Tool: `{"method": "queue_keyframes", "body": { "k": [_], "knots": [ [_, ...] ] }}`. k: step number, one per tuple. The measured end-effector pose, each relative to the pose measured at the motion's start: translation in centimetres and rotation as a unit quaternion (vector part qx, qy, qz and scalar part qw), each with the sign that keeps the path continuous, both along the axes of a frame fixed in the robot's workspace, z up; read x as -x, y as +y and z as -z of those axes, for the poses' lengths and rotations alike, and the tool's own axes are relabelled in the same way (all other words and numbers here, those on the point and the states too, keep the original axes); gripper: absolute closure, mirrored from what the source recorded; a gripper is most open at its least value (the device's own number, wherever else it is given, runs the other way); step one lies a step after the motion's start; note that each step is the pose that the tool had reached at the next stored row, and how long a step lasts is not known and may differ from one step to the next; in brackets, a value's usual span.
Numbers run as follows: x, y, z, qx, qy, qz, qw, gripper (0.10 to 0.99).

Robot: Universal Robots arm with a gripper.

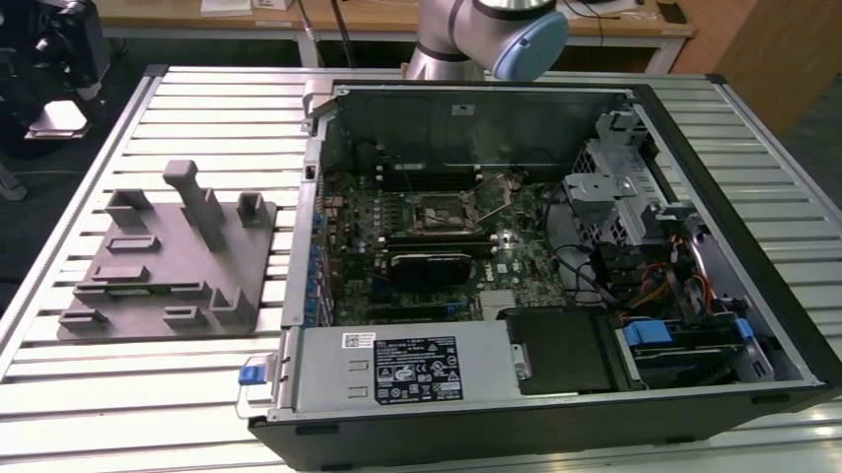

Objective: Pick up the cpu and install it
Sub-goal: 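Pick up the cpu and move it towards the insertion slot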

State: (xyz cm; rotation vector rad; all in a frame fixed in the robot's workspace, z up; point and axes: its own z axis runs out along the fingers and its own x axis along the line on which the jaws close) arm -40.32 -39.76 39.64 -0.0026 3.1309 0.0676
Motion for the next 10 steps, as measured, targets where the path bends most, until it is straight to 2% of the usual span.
{"method": "queue_keyframes", "body": {
  "k": [10],
  "knots": [
    [-1.50, 0.00, 0.00, 0.0000, 0.0006, 0.000, 1.0000, 0.545]
  ]
}}
